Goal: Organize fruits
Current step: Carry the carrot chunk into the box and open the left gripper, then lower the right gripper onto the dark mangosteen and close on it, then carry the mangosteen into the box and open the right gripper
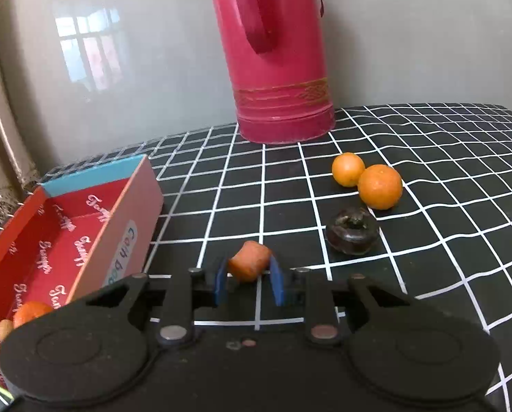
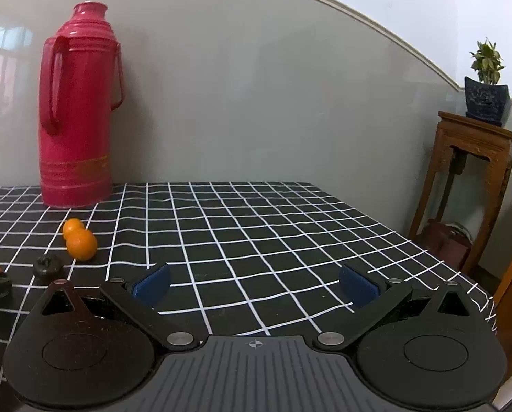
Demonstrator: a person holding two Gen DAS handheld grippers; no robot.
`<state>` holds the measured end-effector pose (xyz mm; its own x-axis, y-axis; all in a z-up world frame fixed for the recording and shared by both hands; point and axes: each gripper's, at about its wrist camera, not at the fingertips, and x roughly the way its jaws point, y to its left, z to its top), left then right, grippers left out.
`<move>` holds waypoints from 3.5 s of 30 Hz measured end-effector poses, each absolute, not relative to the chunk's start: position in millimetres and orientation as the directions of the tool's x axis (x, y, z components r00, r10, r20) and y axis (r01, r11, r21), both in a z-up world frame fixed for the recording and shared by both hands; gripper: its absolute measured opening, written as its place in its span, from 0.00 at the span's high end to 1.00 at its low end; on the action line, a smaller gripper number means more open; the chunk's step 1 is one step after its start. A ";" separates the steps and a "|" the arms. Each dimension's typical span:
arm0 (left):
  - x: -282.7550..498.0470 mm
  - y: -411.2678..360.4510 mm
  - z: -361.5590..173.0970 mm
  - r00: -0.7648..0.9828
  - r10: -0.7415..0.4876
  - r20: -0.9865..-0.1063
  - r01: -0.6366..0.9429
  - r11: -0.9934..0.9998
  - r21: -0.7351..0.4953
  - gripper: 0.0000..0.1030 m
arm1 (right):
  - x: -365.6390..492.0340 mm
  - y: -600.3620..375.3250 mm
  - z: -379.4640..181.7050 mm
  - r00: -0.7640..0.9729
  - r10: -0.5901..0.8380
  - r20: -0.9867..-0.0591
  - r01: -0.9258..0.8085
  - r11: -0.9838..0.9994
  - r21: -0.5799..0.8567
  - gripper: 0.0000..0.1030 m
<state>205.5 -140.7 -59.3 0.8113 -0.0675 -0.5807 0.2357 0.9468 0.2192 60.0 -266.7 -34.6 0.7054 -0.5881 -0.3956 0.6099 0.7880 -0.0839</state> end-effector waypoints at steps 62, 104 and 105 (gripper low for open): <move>184.4 68.9 3.8 0.810 0.010 -0.586 -0.037 0.999 -0.035 0.27 | 156.8 -155.6 -53.3 0.828 -0.224 -0.515 0.289 0.956 0.048 0.00; 190.9 116.3 4.9 0.771 0.205 -0.603 -0.277 0.960 -0.028 0.15 | 194.7 -170.6 -52.5 0.852 -0.116 -0.510 0.206 0.971 0.122 0.63; 190.8 119.3 4.8 0.766 0.220 -0.604 -0.296 0.955 -0.028 0.15 | 191.9 -167.1 -49.1 0.865 -0.101 -0.492 0.186 0.975 0.126 0.63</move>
<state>190.8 119.3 4.8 0.7662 0.2201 -0.6037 -0.2962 0.9547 -0.0280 191.9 -167.1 -49.1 0.8645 -0.1013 -0.4922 0.1857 0.9746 0.1256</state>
